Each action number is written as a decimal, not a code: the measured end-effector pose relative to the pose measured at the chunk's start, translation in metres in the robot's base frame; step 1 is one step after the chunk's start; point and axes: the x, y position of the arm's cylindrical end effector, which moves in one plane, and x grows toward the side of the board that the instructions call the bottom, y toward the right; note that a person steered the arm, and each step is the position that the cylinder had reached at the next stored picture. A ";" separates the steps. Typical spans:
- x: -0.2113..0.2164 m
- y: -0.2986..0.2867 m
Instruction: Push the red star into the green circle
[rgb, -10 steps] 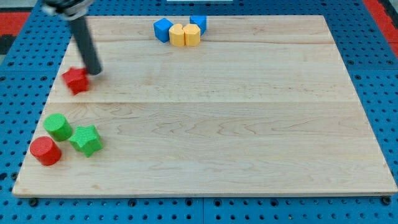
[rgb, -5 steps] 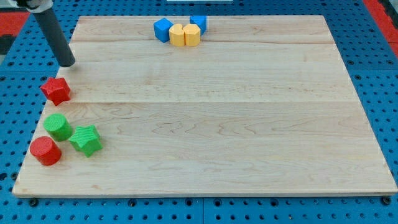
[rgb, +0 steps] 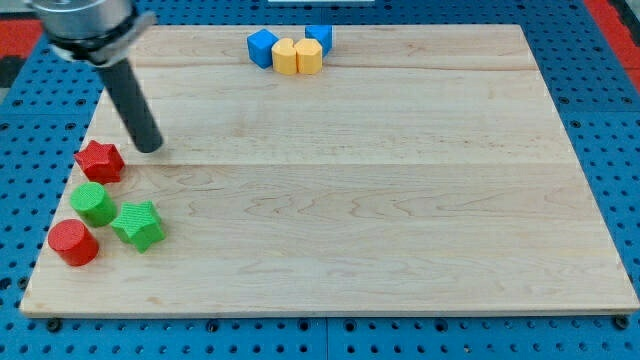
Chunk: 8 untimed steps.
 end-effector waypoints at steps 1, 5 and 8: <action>-0.001 0.001; -0.028 -0.039; 0.024 -0.056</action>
